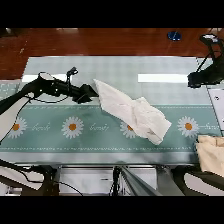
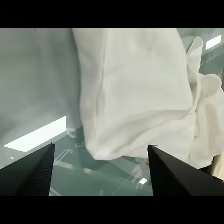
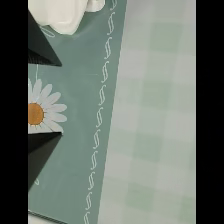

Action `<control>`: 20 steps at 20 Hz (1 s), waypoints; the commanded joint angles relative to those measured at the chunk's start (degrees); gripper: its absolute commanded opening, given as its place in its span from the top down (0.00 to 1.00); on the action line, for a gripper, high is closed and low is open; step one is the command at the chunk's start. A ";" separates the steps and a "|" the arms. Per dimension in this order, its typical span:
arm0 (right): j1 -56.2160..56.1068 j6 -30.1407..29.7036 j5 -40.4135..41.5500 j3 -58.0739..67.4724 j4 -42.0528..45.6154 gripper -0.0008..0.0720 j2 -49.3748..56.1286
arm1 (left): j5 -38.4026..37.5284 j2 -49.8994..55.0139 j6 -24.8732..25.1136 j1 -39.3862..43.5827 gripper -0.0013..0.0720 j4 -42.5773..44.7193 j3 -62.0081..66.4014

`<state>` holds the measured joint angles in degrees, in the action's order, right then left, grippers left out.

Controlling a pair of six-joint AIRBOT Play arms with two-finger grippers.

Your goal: Fold the shirts.

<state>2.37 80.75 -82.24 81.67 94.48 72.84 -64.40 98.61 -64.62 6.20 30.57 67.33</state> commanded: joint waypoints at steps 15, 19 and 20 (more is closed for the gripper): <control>0.02 0.00 1.66 -0.02 -3.08 0.32 0.31 | -2.47 5.84 -14.69 11.82 0.18 7.80 6.19; 0.02 -0.02 1.62 -0.02 -3.08 0.32 0.31 | -8.57 9.66 -18.51 14.21 0.18 7.87 11.41; 0.02 -0.02 1.55 -0.02 -3.08 0.32 0.31 | -8.83 10.32 -20.31 14.53 0.20 7.85 12.50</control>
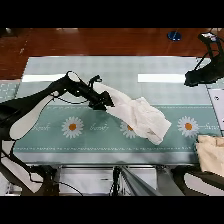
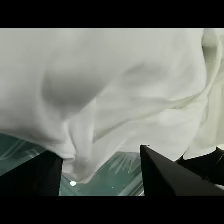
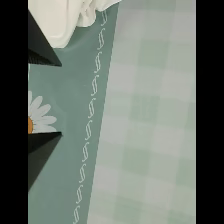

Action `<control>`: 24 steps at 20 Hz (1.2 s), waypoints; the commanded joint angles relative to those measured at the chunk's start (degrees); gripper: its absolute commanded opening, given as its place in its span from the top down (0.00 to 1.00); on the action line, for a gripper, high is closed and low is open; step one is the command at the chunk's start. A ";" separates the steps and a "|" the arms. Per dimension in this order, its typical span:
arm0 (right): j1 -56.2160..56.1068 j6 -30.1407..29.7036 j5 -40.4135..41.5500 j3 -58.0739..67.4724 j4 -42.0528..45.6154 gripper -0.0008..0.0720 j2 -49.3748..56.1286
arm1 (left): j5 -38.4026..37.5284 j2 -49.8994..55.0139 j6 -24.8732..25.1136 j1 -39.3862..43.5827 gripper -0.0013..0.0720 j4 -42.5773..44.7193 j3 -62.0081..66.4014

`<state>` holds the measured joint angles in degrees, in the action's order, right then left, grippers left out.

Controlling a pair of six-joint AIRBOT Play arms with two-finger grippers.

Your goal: Fold the shirts.

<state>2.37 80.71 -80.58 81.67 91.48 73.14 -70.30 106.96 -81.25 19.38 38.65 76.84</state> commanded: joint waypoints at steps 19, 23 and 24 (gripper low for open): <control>19.61 -27.89 -3.30 -33.14 -37.22 0.17 -4.68 | -11.08 1.49 2.69 1.73 0.94 -1.38 10.01; 17.64 -31.78 0.85 -39.52 -35.56 0.17 -4.61 | -13.53 1.49 2.84 1.73 0.94 -1.38 10.03; 17.64 -31.93 2.29 -40.39 -34.67 0.17 -4.61 | -13.73 1.49 2.82 1.73 0.94 -1.38 10.03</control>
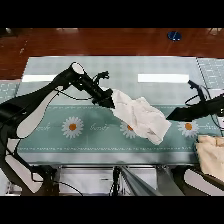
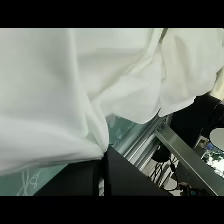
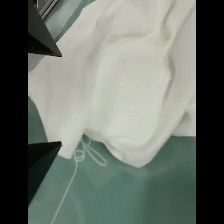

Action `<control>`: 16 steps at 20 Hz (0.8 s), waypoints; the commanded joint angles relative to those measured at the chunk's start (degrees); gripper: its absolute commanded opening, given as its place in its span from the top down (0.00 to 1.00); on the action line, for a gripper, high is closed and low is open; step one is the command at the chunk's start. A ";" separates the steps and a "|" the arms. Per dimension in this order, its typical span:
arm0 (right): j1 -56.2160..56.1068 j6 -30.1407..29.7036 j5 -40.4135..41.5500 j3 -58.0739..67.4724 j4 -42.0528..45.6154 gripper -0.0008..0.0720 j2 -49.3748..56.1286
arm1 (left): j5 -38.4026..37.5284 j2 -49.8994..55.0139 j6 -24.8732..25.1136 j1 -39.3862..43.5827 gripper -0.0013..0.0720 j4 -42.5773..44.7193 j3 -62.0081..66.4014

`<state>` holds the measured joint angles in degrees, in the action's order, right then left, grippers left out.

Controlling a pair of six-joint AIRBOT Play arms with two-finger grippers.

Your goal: Fold the shirts.

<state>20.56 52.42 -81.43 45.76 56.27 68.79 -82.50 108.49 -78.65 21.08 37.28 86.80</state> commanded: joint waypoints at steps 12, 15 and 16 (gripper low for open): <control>-8.94 -2.29 12.31 -6.95 -2.34 0.95 2.73 | -1.57 -0.81 2.86 0.00 0.94 0.00 0.07; -7.69 -2.01 12.04 -6.21 -6.97 0.95 -4.92 | -1.33 -4.90 4.61 -0.42 0.95 0.02 0.07; -6.97 -1.79 12.00 -5.18 -9.38 0.95 -8.79 | -0.81 -7.30 4.98 -0.87 0.95 0.13 0.07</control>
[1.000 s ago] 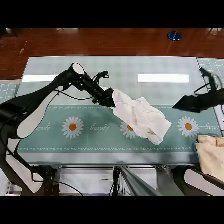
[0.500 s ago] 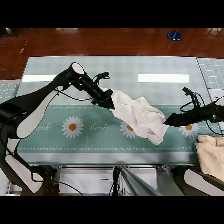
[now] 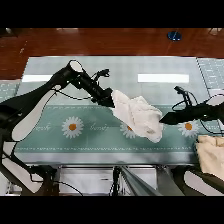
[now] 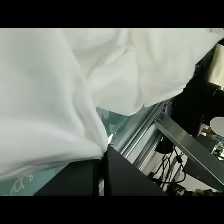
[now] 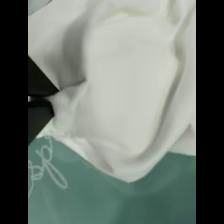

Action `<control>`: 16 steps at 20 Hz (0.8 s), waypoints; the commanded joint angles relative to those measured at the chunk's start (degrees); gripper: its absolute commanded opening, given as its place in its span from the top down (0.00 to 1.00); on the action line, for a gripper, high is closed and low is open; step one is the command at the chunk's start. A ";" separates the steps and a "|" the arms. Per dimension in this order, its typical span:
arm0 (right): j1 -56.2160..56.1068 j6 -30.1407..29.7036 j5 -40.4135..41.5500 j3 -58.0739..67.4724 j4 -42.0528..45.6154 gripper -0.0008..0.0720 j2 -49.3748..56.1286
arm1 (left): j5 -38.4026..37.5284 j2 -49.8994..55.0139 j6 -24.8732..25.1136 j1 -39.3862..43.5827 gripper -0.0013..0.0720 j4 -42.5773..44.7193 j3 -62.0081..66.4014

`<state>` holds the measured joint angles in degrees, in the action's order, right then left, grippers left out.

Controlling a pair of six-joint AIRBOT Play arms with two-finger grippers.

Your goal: Fold the shirts.

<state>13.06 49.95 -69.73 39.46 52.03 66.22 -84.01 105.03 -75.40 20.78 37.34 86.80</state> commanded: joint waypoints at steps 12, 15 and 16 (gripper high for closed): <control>6.05 20.44 10.47 35.01 -4.33 0.95 -32.28 | 17.00 -54.77 2.91 -17.70 0.95 8.39 0.04; 6.05 24.26 7.80 41.38 -3.19 0.95 -32.28 | 17.53 -62.86 2.71 -19.61 0.95 11.67 0.04; 6.05 25.83 6.45 43.36 -1.11 0.95 -32.28 | 17.40 -65.02 2.34 -19.76 0.95 13.44 0.04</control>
<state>18.92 70.67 -61.65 76.82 47.92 34.72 -68.45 47.79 -72.58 2.98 46.22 86.85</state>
